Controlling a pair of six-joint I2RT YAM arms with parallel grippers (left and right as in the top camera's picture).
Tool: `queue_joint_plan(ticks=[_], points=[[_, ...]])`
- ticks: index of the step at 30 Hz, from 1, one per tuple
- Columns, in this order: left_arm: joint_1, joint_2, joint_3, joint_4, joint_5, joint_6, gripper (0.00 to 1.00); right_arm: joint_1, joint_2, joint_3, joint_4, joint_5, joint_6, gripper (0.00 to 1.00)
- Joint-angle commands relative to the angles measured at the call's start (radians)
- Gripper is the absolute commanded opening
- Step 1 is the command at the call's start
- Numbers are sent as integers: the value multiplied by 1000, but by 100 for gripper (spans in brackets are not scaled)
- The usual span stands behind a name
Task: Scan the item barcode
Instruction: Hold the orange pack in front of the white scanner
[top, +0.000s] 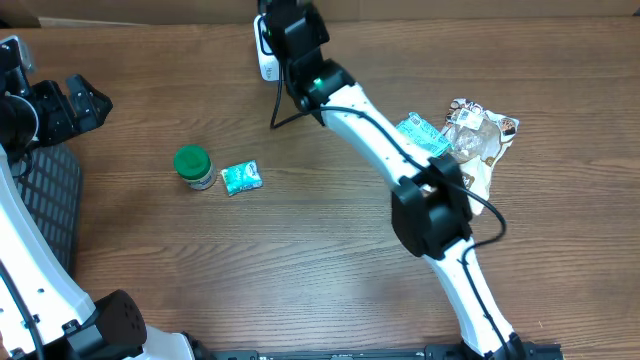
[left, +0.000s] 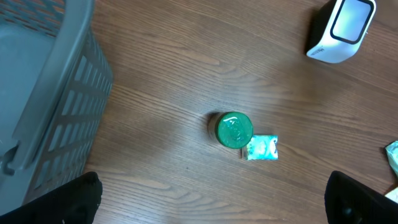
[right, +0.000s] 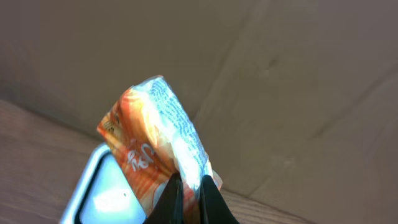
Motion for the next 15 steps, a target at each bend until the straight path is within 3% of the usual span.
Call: queue_joint_plan(ticks=[1, 15], points=[[1, 9, 2, 2, -2, 15, 100, 1, 42, -1, 71, -7, -77, 4], [1, 9, 2, 2, -2, 15, 100, 3, 93, -1, 139, -44, -71, 4]])
